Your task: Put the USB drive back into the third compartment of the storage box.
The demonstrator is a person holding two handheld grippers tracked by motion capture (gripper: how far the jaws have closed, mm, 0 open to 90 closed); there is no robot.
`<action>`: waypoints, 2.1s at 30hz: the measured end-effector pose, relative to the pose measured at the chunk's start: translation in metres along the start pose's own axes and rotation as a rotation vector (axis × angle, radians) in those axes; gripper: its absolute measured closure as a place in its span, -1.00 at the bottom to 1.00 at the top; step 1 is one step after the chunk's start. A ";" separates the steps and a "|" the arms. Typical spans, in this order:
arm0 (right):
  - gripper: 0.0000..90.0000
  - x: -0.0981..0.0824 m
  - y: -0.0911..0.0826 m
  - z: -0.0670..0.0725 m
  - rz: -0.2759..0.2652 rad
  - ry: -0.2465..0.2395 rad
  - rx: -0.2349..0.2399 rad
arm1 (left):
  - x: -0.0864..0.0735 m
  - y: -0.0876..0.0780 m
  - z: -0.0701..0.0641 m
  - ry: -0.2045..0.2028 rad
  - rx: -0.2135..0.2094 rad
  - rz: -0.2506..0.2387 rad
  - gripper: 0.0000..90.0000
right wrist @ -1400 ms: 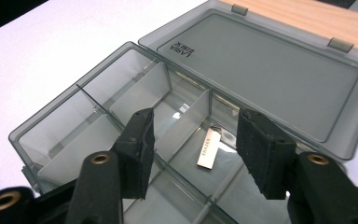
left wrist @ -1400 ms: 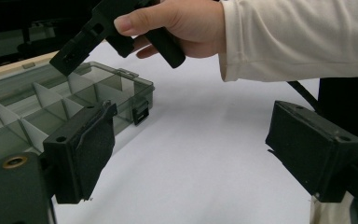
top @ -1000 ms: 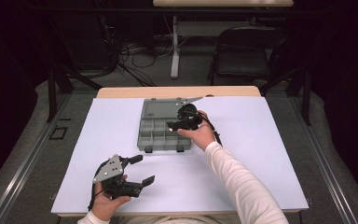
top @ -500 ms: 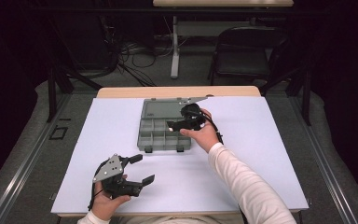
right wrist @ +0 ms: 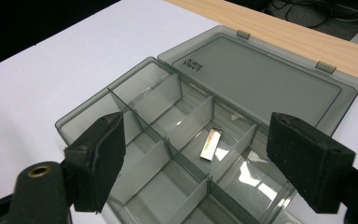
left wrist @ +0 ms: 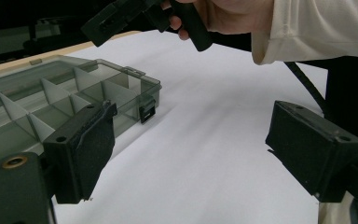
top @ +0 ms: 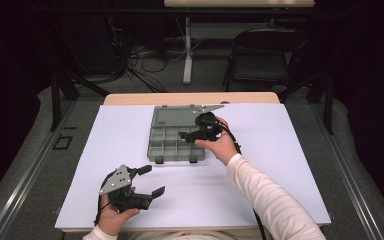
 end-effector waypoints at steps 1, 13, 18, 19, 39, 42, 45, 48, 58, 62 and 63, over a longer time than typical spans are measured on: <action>-0.57 -0.001 0.000 0.001 0.008 0.001 0.000 | 0.000 0.000 0.000 0.000 0.001 -0.001 -0.67; -0.58 -0.003 0.000 0.007 0.007 -0.008 0.008 | 0.000 -0.002 0.000 0.000 0.008 -0.004 -0.67; -0.60 -0.010 -0.004 0.016 0.013 -0.015 0.018 | 0.000 -0.002 0.000 0.001 0.008 -0.006 -0.67; -0.60 -0.012 -0.005 0.017 0.015 -0.022 0.018 | 0.000 -0.002 0.000 0.001 0.007 -0.006 -0.67; -0.61 -0.046 -0.048 0.036 -0.027 -0.013 0.040 | 0.000 0.001 -0.001 0.012 -0.001 0.003 -0.67; -0.61 -0.054 -0.059 0.038 -0.039 -0.009 0.039 | 0.000 0.001 -0.001 0.011 0.001 0.003 -0.67; -0.61 -0.060 -0.068 0.039 -0.053 -0.003 0.035 | 0.000 0.002 -0.001 0.011 0.005 0.003 -0.67; -0.61 -0.067 -0.078 0.038 -0.062 -0.010 0.016 | 0.000 0.002 -0.001 0.011 0.006 0.004 -0.67; -0.61 -0.089 -0.103 0.035 -0.086 -0.015 -0.032 | 0.000 0.003 0.000 0.010 0.007 0.002 -0.67; -0.61 -0.101 -0.114 0.030 -0.095 0.007 -0.050 | 0.000 0.002 0.001 0.007 0.011 0.003 -0.67; -0.61 -0.104 -0.116 0.029 -0.095 0.011 -0.053 | -0.001 0.002 0.002 0.007 0.016 0.007 -0.67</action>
Point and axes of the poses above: each handheld gripper's, and its own axes: y roughly forward along the jaws, x roughly out of its top, z roughly to its left, the point moved 10 cm from there along y, roughly forward along the jaws, and after that the axes turned 5 degrees about -y, right-handed, at the moved point
